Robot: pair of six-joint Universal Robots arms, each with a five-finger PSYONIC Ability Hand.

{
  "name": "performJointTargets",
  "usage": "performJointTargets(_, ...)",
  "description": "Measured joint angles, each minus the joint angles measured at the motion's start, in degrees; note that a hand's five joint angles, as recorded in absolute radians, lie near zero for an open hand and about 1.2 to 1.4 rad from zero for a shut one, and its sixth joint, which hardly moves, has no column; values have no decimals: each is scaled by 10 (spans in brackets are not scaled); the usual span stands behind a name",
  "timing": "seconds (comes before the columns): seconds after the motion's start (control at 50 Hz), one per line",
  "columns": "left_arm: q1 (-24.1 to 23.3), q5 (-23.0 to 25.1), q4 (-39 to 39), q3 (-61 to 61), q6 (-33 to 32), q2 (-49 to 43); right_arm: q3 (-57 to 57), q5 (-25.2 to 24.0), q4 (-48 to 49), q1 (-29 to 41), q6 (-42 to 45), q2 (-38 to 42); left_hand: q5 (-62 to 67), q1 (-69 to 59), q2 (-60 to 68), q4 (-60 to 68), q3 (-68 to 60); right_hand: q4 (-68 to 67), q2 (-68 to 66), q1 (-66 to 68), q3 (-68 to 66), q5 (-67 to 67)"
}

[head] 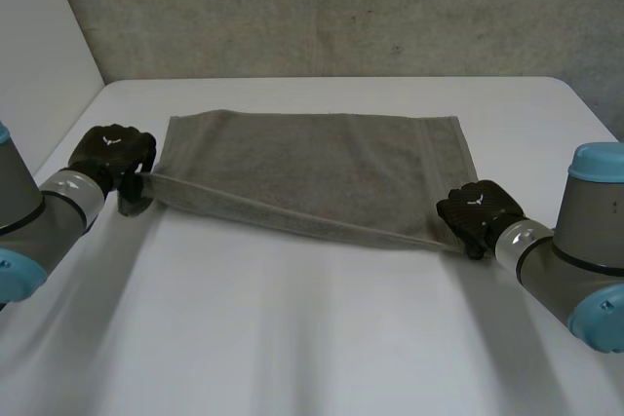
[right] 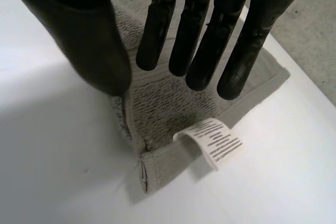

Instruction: Fold the towel.

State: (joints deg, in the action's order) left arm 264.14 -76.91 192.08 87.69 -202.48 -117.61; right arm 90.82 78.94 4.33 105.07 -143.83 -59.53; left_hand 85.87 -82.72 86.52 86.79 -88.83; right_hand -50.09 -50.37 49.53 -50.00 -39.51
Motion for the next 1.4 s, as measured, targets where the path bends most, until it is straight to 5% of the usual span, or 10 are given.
performJointTargets(0.18,-8,-21,-1,-16,0,-13,1,0,-17,-1,0,3,0,0,0,0,0,115,106,-107,109,122)
performJointTargets(0.64,-10,-25,-2,-19,0,-17,3,0,-5,0,-4,11,0,0,0,0,0,110,107,-105,108,100)
performJointTargets(0.92,-10,-25,-7,-21,2,-17,-40,12,15,5,-18,53,0,0,0,0,0,-20,-18,26,-21,-24)
performJointTargets(1.06,-10,-25,-10,-21,2,-15,-49,21,21,1,-24,60,0,0,0,0,0,-266,-254,266,-265,-274)
performJointTargets(1.4,-6,-17,-50,43,-6,94,-30,57,-29,-50,-51,-144,0,0,0,0,0,-267,-262,266,-267,-274)
